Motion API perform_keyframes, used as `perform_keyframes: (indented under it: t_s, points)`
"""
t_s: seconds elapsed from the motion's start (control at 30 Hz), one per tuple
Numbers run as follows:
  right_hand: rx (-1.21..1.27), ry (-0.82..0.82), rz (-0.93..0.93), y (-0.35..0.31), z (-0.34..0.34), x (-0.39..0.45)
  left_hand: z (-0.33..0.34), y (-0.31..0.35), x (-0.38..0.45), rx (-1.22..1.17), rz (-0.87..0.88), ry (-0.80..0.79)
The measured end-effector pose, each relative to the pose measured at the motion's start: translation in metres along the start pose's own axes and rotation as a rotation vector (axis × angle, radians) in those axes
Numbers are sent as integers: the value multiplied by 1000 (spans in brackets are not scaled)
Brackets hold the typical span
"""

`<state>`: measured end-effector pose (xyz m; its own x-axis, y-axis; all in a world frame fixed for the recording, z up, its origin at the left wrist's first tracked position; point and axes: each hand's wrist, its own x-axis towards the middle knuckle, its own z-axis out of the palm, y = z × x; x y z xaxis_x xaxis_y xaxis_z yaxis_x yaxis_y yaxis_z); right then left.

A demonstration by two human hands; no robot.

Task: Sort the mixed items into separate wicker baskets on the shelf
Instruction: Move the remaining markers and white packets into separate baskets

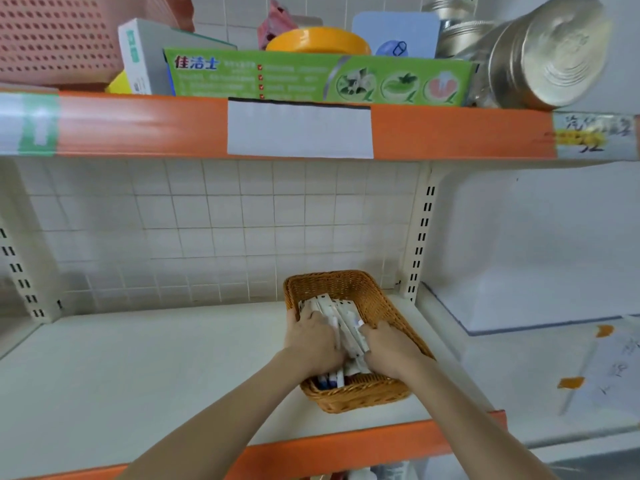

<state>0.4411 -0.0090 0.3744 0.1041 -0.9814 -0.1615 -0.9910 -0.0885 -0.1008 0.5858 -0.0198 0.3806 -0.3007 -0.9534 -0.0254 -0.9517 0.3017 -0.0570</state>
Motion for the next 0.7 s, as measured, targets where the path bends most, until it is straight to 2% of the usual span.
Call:
perform_keyframes:
  t_s: [0.2,0.37,0.43,0.57,0.7]
  points:
    - [65,44,-33,1,2,-2,2,0,0,-15,-22,55]
    - [111,175,-68,0,0,-5,2,-1,-2,-103,-48,148]
    - [148,201,-95,0,-2,-7,0,-2,-2,-195,-46,195]
    - [213,219,-149,3,-9,-8,-7,-4,-7,-669,23,251]
    - [258,245,-204,-5,-15,-13,-21,-9,-20,-678,-23,378]
